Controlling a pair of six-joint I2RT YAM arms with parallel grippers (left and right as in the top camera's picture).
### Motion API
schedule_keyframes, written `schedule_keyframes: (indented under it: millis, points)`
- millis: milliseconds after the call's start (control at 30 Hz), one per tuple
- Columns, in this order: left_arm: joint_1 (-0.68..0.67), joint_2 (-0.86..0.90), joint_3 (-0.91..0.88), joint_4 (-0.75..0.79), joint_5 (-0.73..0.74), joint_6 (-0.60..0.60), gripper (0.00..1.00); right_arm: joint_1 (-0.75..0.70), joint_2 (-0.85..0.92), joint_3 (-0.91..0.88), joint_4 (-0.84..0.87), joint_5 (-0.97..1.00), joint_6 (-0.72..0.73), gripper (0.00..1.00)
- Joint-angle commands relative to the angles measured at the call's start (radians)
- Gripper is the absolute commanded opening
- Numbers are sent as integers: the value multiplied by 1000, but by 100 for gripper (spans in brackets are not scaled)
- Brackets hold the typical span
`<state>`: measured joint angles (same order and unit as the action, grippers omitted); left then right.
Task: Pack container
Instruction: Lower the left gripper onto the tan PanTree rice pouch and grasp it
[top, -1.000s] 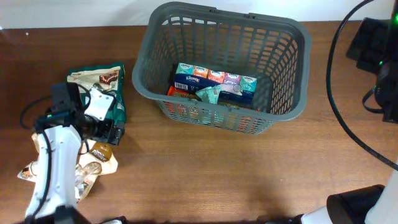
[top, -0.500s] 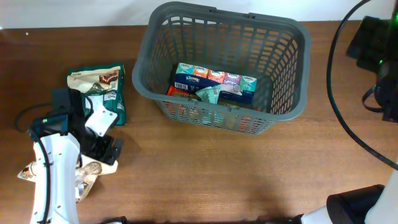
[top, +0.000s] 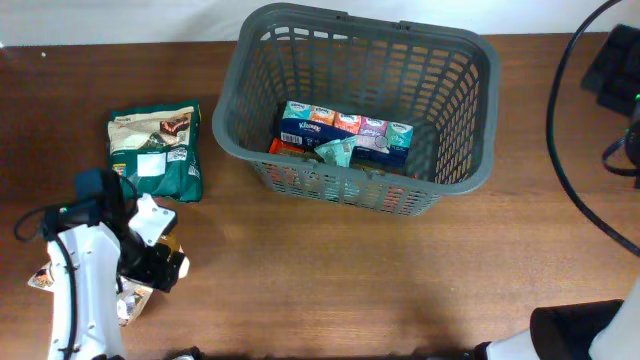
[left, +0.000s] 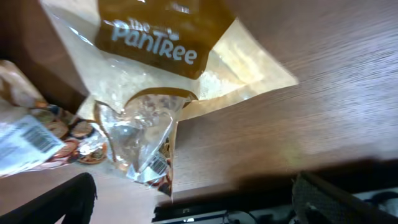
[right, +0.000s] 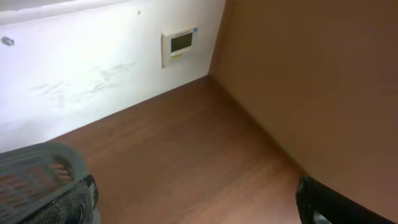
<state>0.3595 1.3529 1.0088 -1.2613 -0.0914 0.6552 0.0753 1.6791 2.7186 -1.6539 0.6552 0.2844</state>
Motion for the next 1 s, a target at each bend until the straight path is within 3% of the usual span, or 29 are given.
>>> schedule_keyframes:
  millis: [0, 400, 967]
  points:
    - [34, -7, -75, 43, -15, 41, 96, -26, 6, 0, 0, -46, 1, 99]
    - [172, -7, -176, 234, -35, 103, 93, -25, 6, 0, -13, -47, 2, 99]
    - [217, 91, -177, 415, 159, 75, 89, -25, 5, 1, -42, -66, 2, 99]
